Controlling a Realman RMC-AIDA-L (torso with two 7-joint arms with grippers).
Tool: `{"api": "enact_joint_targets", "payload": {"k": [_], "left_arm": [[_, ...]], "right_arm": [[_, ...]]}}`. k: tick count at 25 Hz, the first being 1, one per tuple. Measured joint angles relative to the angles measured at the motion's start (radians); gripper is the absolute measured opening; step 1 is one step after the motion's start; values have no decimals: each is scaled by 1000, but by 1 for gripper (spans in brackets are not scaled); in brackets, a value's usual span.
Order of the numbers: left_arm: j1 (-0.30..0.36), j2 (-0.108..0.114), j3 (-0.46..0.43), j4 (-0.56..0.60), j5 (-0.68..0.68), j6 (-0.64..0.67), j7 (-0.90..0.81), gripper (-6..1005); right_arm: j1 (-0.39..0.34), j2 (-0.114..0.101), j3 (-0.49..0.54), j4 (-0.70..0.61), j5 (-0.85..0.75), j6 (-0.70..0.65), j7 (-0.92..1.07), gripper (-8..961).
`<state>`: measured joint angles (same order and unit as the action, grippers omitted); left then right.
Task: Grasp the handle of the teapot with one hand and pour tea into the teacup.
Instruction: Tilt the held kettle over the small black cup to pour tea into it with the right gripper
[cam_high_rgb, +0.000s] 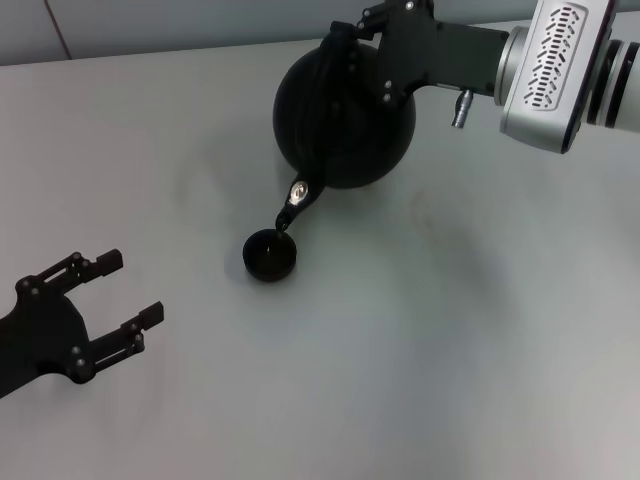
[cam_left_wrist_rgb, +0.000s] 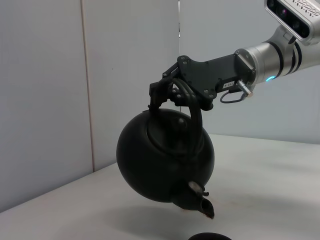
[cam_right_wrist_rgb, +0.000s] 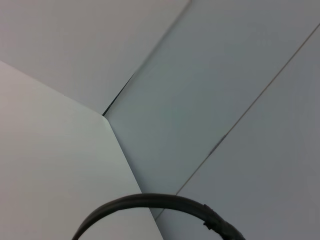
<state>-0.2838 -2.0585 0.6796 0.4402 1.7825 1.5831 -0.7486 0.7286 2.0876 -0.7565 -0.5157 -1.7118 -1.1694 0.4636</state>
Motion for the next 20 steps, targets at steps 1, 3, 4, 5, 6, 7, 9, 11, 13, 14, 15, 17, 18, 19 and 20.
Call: {"api": "enact_joint_targets", "payload": {"k": [1, 3, 4, 5, 6, 7, 9, 11, 13, 14, 15, 17, 18, 19, 20], "left_arm": [[-1, 0, 0, 0, 0, 0, 0, 750], [-2, 0, 0, 0, 0, 0, 0, 750], [-3, 0, 0, 0, 0, 0, 0, 750], [-3, 0, 0, 0, 0, 0, 0, 750], [-3, 0, 0, 0, -1, 0, 0, 750], [-3, 0, 0, 0, -2, 0, 0, 750], [-3, 0, 0, 0, -5, -1, 0, 750], [-3, 0, 0, 0, -5, -1, 0, 750], [-3, 0, 0, 0, -10, -1, 0, 750], [-3, 0, 0, 0, -10, -1, 0, 750], [-3, 0, 0, 0, -10, -1, 0, 750], [-3, 0, 0, 0, -10, -2, 0, 750], [-3, 0, 0, 0, -11, -2, 0, 750], [-3, 0, 0, 0, -11, -2, 0, 750], [-3, 0, 0, 0, -11, -2, 0, 750]], "right_arm": [[0, 0, 0, 0, 0, 0, -3, 87], [1, 0, 0, -1, 0, 1, -10, 86], [1, 0, 0, -1, 0, 1, -13, 86], [2, 0, 0, -1, 0, 1, -15, 86], [2, 0, -1, -1, 0, 1, -17, 86], [2, 0, -4, -1, 0, 1, -20, 86], [3, 0, -11, -2, 0, 2, -24, 85], [3, 0, -15, -3, 0, 6, -27, 84], [5, 0, -16, -3, 0, 8, -27, 83], [5, 0, -16, -3, 0, 8, -27, 82], [6, 0, -16, -3, 0, 8, -27, 84], [6, 0, -16, -3, 0, 8, -24, 87], [6, 0, -17, -3, 0, 8, -18, 89], [6, 0, -17, -3, 4, 8, -7, 91], [6, 0, -17, -3, 9, 8, 7, 93]]}}
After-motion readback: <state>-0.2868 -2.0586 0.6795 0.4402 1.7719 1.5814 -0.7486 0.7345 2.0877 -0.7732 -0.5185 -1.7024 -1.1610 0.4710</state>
